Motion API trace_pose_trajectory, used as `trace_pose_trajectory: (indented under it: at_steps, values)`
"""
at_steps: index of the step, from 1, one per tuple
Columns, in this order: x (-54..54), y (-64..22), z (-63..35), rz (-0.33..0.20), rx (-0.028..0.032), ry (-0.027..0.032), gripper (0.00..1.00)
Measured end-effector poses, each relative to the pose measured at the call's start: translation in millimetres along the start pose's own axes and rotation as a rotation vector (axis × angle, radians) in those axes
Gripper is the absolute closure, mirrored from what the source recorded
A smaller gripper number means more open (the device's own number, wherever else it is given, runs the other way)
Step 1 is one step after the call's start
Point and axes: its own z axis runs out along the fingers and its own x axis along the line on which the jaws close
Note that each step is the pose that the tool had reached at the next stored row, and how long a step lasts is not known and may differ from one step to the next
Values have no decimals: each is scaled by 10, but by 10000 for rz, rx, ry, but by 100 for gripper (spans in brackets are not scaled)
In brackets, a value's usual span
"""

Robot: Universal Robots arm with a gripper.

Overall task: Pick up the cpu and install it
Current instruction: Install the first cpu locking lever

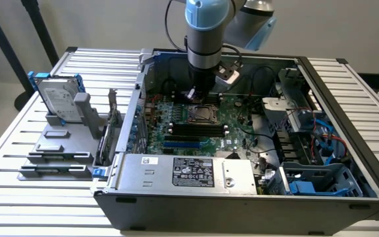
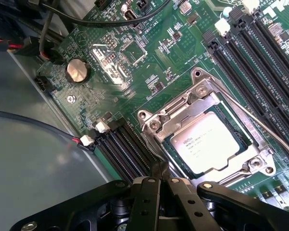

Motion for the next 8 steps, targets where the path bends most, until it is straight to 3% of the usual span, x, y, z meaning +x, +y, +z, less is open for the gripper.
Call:
trace_pose_trajectory:
  at_steps: [8]
  values:
    - [4, 5, 3, 0, 1, 1, 89]
